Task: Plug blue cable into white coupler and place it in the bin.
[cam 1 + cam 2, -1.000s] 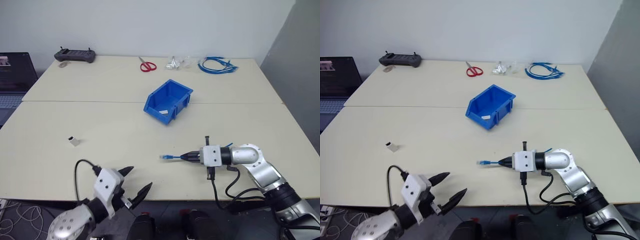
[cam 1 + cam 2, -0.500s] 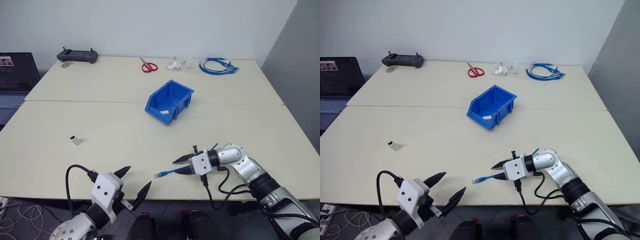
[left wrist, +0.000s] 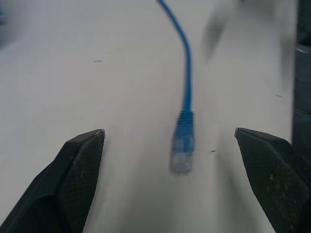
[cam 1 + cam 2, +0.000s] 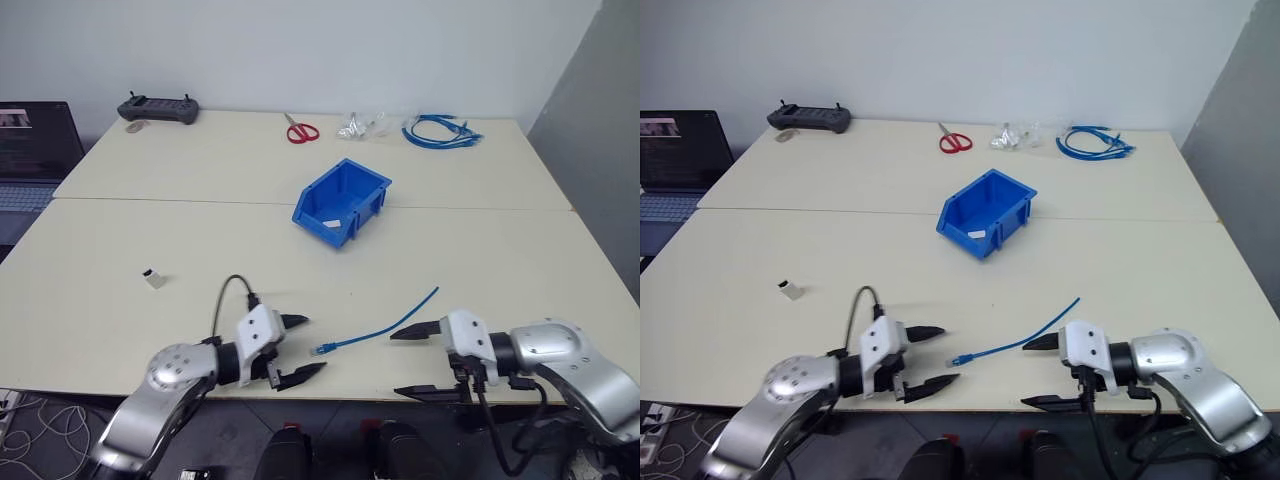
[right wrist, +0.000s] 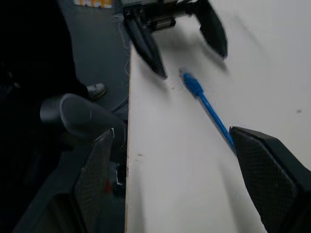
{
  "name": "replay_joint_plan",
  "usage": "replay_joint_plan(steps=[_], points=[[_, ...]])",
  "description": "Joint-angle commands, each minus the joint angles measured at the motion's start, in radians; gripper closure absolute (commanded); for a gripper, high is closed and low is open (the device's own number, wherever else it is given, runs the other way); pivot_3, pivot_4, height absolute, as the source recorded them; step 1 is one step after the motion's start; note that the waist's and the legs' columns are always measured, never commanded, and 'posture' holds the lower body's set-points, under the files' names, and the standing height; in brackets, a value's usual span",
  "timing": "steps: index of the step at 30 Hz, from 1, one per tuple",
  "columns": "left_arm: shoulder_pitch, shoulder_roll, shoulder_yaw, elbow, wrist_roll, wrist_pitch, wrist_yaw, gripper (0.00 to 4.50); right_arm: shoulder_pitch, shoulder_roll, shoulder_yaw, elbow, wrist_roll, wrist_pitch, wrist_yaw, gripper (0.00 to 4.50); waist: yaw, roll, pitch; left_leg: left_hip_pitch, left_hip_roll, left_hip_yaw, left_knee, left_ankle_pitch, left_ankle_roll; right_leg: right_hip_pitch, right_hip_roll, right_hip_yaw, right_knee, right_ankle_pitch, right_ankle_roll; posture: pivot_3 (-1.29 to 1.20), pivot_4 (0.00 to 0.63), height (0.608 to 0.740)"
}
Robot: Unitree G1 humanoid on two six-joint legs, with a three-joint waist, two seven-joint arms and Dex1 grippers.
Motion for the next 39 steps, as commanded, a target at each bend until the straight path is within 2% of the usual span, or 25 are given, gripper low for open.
replay_joint_plan(steps=[1,3,6,9,12,13,14,15,16,23,28,31,35,39], points=[[-0.038,0.03,-0.049,0.089,0.031,-0.099,-0.108,0.0,0.011,-0.001,-0.078,-0.066,0.031,0.078,-0.077,0.46,-0.004,0.0,0.0,0.0,0.0,0.0,0.0,0.0,0.0,0.0,0.0,0.0,0.0,0.0,0.0,0.0,0.15,0.74],[-0.047,0.047,-0.06,0.134,0.036,-0.125,-0.15,0.0,0.024,0.002,-0.094,-0.077,0.02,0.088,-0.099,0.46,-0.003,0.0,0.0,0.0,0.0,0.0,0.0,0.0,0.0,0.0,0.001,0.0,0.0,0.0,0.0,0.0,0.15,0.74],[-0.037,0.073,-0.055,0.182,0.046,-0.163,-0.177,0.47,0.045,0.008,-0.11,-0.077,0.011,0.088,-0.122,0.44,-0.004,0.0,0.0,0.0,0.001,0.0,-0.001,0.0,0.0,-0.001,0.001,0.0,0.0,0.0,0.0,0.0,0.15,0.74],[-0.011,0.095,-0.047,0.207,0.051,-0.198,-0.188,1.28,0.07,0.011,-0.115,-0.08,0.004,0.077,-0.13,0.44,-0.004,0.0,0.0,0.0,0.001,0.0,-0.001,0.0,0.0,-0.001,0.0,0.001,0.0,0.0,0.0,0.0,0.15,0.74],[0.014,0.099,-0.051,0.199,0.045,-0.206,-0.189,1.8,0.08,0.016,-0.118,-0.074,-0.003,0.068,-0.134,0.44,-0.008,0.0,0.0,0.0,0.002,0.001,-0.001,0.0,0.0,-0.001,0.0,0.001,0.0,0.0,0.0,0.0,0.15,0.74],[0.022,0.097,-0.057,0.196,0.048,-0.212,-0.192,2.12,0.079,0.02,-0.117,-0.068,-0.005,0.066,-0.137,0.44,-0.008,0.0,-0.001,0.001,0.002,0.001,-0.001,0.0,0.0,-0.001,0.0,0.001,0.0,0.0,0.0,0.0,0.15,0.74],[0.025,0.092,-0.064,0.195,0.054,-0.217,-0.192,2.24,0.076,0.021,-0.116,-0.063,-0.006,0.063,-0.137,0.44,-0.008,0.0,-0.001,0.001,0.002,0.001,-0.001,0.0,0.0,0.0,0.001,0.001,0.0,0.0,0.0,0.0,0.15,0.74],[0.019,0.079,-0.07,0.201,0.058,-0.218,-0.184,2.56,0.07,0.023,-0.112,-0.055,-0.009,0.061,-0.136,0.44,-0.008,0.001,-0.001,0.001,0.002,0.001,-0.001,0.0,0.0,0.0,0.001,0.001,0.0,0.0,0.0,0.0,0.15,0.74],[0.009,0.065,-0.076,0.209,0.064,-0.22,-0.176,2.64,0.061,0.026,-0.112,-0.046,-0.008,0.061,-0.135,0.44,-0.007,0.001,-0.001,0.001,0.002,0.001,-0.001,0.0,0.0,0.0,0.001,0.001,0.0,0.0,0.0,0.0,0.15,0.74],[-0.031,0.005,-0.105,0.239,0.089,-0.213,-0.15,4.24,0.023,0.031,-0.097,-0.004,-0.02,0.05,-0.121,0.44,0.001,0.003,-0.004,0.0,-0.002,0.001,0.0,0.0,0.0,0.001,0.001,0.001,-0.001,0.0,0.001,0.0,0.15,0.74],[-0.027,-0.004,-0.101,0.213,0.08,-0.193,-0.141,4.33,0.017,0.036,-0.076,-0.005,-0.036,0.038,-0.106,0.44,0.006,0.006,-0.006,0.0,-0.003,0.001,0.0,0.0,0.0,0.001,0.0,0.001,-0.002,0.0,0.003,0.0,0.15,0.74],[-0.024,0.01,-0.055,0.159,0.03,-0.11,-0.122,4.33,0.02,0.045,-0.088,-0.026,0.0,0.083,-0.114,0.44,0.005,0.006,-0.007,0.0,-0.002,0.001,0.0,0.0,0.0,0.001,0.0,0.002,-0.002,0.0,0.003,0.0,0.15,0.74],[-0.049,0.033,0.063,-0.014,-0.182,0.149,-0.093,4.33,0.018,0.053,-0.194,-0.052,0.297,0.401,-0.17,0.44,-0.001,0.003,-0.005,-0.001,-0.001,0.001,0.0,0.0,0.0,0.001,0.0,0.001,-0.001,0.0,0.003,0.0,0.15,0.74],[-0.095,0.014,0.144,-0.171,-0.435,0.435,0.0,4.33,-0.009,0.068,-0.247,-0.023,0.56,0.631,-0.231,0.44,-0.002,0.0,-0.002,-0.001,0.001,0.0,0.0,0.0,0.0,0.0,-0.002,0.001,-0.001,0.0,0.003,0.0,0.15,0.74]])
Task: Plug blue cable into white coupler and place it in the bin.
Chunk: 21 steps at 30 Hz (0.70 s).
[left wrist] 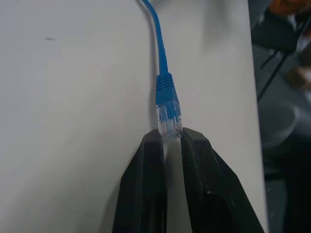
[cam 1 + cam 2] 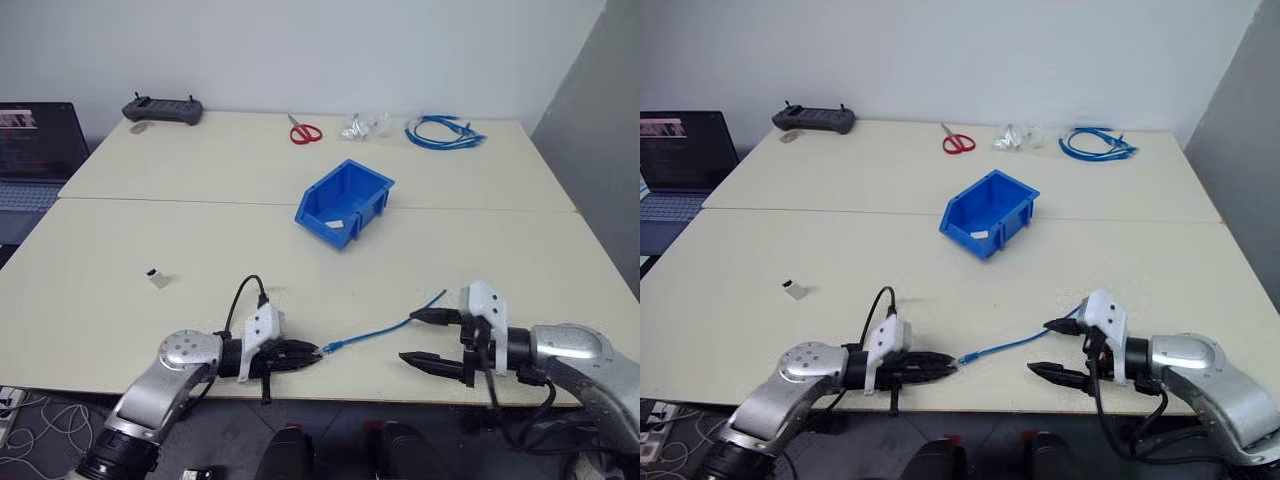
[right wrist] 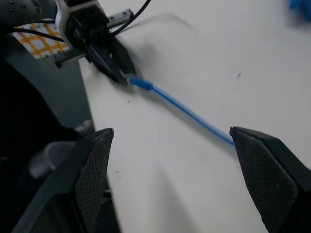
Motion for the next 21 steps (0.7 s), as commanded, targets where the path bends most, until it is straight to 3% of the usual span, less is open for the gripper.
replay_joint_plan(steps=[1,8,13,19,21], points=[[-0.05,-0.03,0.071,-0.136,-0.22,0.21,0.09,4.33,-0.052,0.034,-0.05,0.007,0.218,0.159,-0.073,0.44,-0.001,0.0,0.0,0.0,0.0,0.0,0.0,0.0,0.0,0.0,0.0,0.0,0.0,0.0,0.0,0.0,0.15,0.74],[-0.088,-0.085,0.096,-0.217,-0.414,0.404,0.231,4.33,-0.236,0.189,-0.064,0.118,0.506,0.281,-0.349,0.44,-0.011,-0.002,0.001,0.0,0.0,-0.001,0.0,0.0,0.0,0.0,0.004,0.001,0.001,0.0,0.0,0.0,0.15,0.74],[-0.077,-0.096,0.095,-0.244,-0.463,0.442,0.277,4.33,-0.3,0.176,-0.034,0.154,0.778,0.305,-0.492,0.44,-0.009,-0.002,0.001,-0.001,-0.002,-0.001,0.0,0.0,0.0,0.0,0.005,0.001,0.001,0.0,0.0,0.0,0.15,0.74],[-0.114,-0.115,0.091,-0.224,-0.467,0.435,0.307,4.33,-0.312,0.156,0.025,0.144,0.848,0.285,-0.565,0.44,-0.004,-0.002,0.001,-0.001,-0.002,-0.001,0.0,0.0,0.0,0.0,0.004,0.001,0.0,0.0,0.0,0.0,0.15,0.74],[-0.12,-0.112,0.086,-0.229,-0.466,0.435,0.301,4.33,-0.323,0.161,0.036,0.154,0.856,0.273,-0.584,0.8,-0.004,-0.002,0.001,-0.001,-0.002,-0.001,0.0,0.0,0.0,0.0,0.005,0.001,0.0,0.0,0.0,0.0,0.15,0.74]])
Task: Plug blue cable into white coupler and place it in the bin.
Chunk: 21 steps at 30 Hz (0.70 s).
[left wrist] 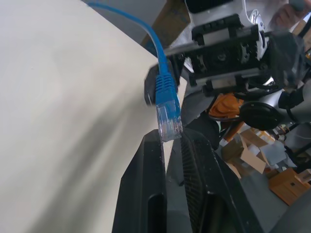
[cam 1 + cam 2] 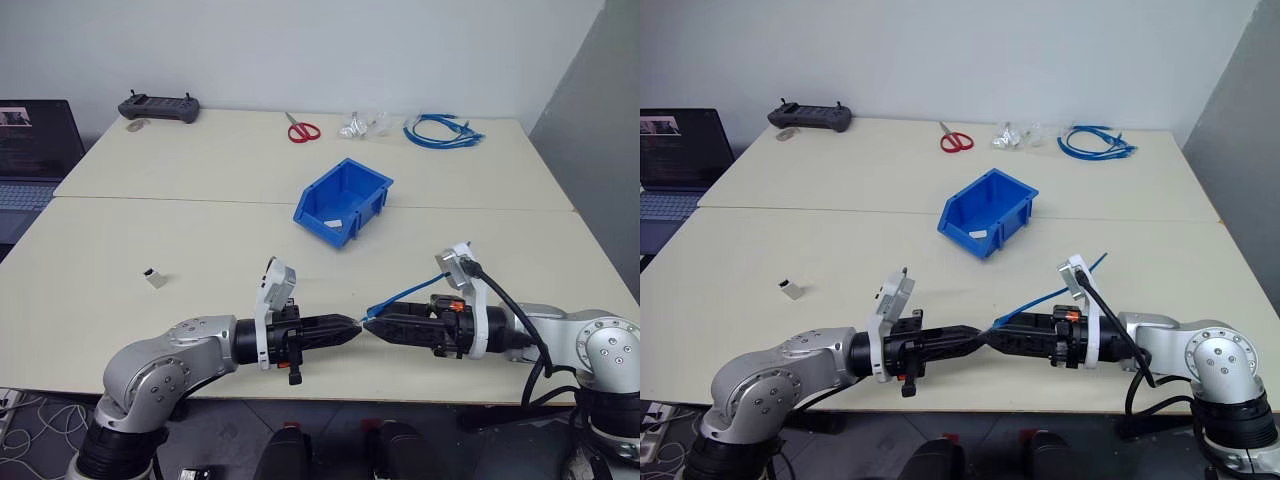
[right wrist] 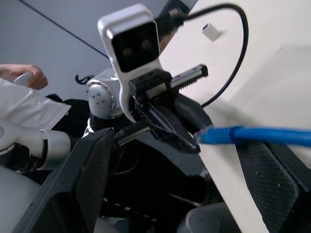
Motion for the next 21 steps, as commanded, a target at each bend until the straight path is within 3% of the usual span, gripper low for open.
replay_joint_plan(steps=[1,15,21], points=[[-0.018,0.006,-0.002,-0.026,-0.015,-0.009,-0.011,4.33,-0.036,-0.002,0.009,-0.008,0.049,-0.033,-0.032,0.93,0.0,0.0,0.0,0.0,0.0,0.0,0.0,0.0,0.0,0.0,0.0,0.0,0.0,0.0,0.0,0.0,0.15,0.74],[-0.019,0.02,-0.016,-0.006,0.013,-0.041,-0.036,4.33,-0.059,-0.007,0.03,0.039,0.118,-0.069,-0.102,4.15,-0.001,0.0,0.0,0.0,0.0,0.0,0.0,0.0,0.0,-0.001,0.0,0.0,0.0,0.0,0.0,0.0,0.15,0.74],[-0.022,0.019,-0.021,-0.002,0.028,-0.053,-0.035,4.33,-0.057,-0.01,0.03,0.044,0.116,-0.073,-0.115,4.29,-0.001,0.0,0.0,0.0,0.0,0.0,0.0,0.0,0.0,-0.001,0.0,0.0,0.0,0.0,0.0,0.0,0.15,0.74]])
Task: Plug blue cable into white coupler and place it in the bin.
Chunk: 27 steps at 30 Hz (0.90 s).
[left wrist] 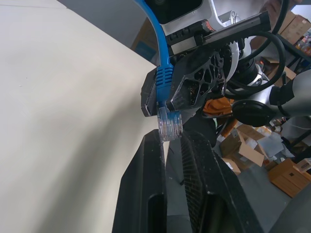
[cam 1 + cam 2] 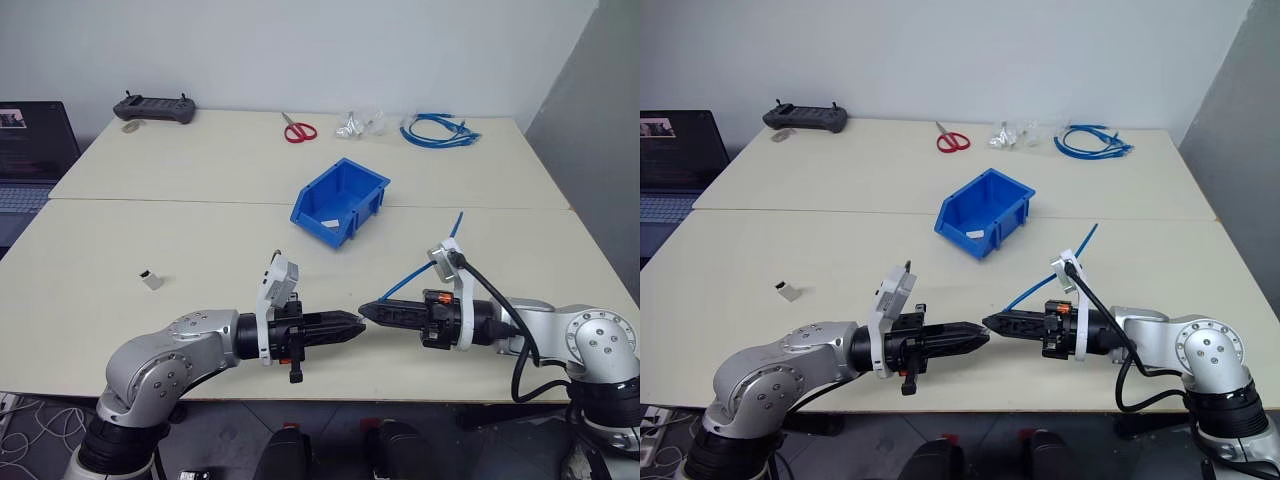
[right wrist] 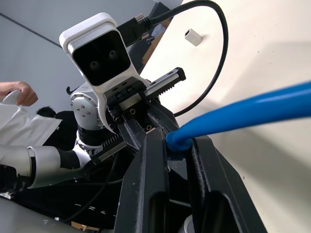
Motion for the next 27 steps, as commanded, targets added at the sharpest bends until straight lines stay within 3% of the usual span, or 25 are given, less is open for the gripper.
replay_joint_plan(steps=[1,3,9,11,13,16,20,24,27], points=[[-0.008,-0.001,-0.001,-0.003,0.013,-0.017,0.006,4.33,-0.02,-0.007,-0.011,-0.014,0.042,-0.025,-0.001,4.29,0.0,0.0,0.0,0.0,0.0,0.0,0.0,0.0,0.0,0.0,0.0,0.0,0.0,0.0,0.0,0.0,0.15,0.74],[-0.009,0.003,-0.001,0.0,0.013,-0.016,0.002,3.63,-0.025,-0.005,-0.01,-0.012,0.037,-0.028,-0.003,4.29,0.0,0.0,0.0,0.0,0.0,0.0,0.0,0.0,0.0,0.0,0.0,0.0,0.0,0.0,0.0,0.0,0.15,0.74],[0.09,0.151,-0.091,-0.026,0.257,-0.189,-0.093,2.49,-0.068,-0.006,-0.004,0.002,-0.073,-0.025,0.064,4.29,-0.004,0.001,0.0,0.0,0.001,0.001,-0.001,0.0,0.0,-0.002,0.001,0.001,0.0,0.0,0.0,0.0,0.15,0.74],[0.124,0.166,-0.083,-0.029,0.304,-0.229,-0.079,2.13,-0.082,-0.001,-0.005,0.024,-0.105,-0.025,0.088,4.29,-0.002,0.001,0.001,-0.001,0.001,0.001,-0.001,0.0,0.0,-0.003,0.001,0.001,0.0,0.0,-0.001,0.0,0.15,0.74],[0.153,0.13,-0.039,-0.04,0.37,-0.232,0.059,1.78,-0.105,0.0,0.0,0.041,-0.165,-0.028,0.136,4.29,0.0,0.001,0.001,-0.001,0.001,0.001,-0.001,0.0,0.0,-0.003,0.0,0.001,0.0,0.0,-0.001,0.0,0.15,0.74],[0.191,0.05,0.017,-0.075,0.496,-0.213,0.311,1.09,-0.133,0.012,0.008,0.064,-0.24,-0.038,0.189,4.29,0.002,0.001,0.001,-0.002,0.001,0.001,-0.001,0.0,0.0,-0.003,-0.002,0.001,0.0,0.0,0.0,0.0,0.15,0.74],[0.241,-0.145,0.082,-0.096,0.718,-0.152,0.721,0.28,-0.171,0.032,0.018,0.114,-0.333,-0.047,0.264,4.29,0.004,0.001,0.001,-0.003,0.001,0.0,-0.001,0.0,0.0,-0.003,-0.005,0.001,-0.002,0.001,0.001,0.0,0.15,0.74],[0.261,-0.372,0.181,-0.048,0.88,-0.134,1.055,0.09,-0.216,0.06,0.043,0.158,-0.409,-0.046,0.33,4.29,0.003,0.0,0.002,-0.003,0.002,0.001,-0.001,0.0,0.0,-0.003,-0.005,0.001,-0.002,0.001,0.001,0.0,0.15,0.74],[0.204,-0.485,0.263,0.034,0.925,-0.186,1.186,0.09,-0.245,0.076,0.048,0.178,-0.449,-0.034,0.368,4.29,0.006,-0.002,0.003,-0.003,0.001,0.0,0.0,0.0,0.0,-0.003,-0.006,0.0,-0.002,0.002,0.003,0.0,0.15,0.74]])
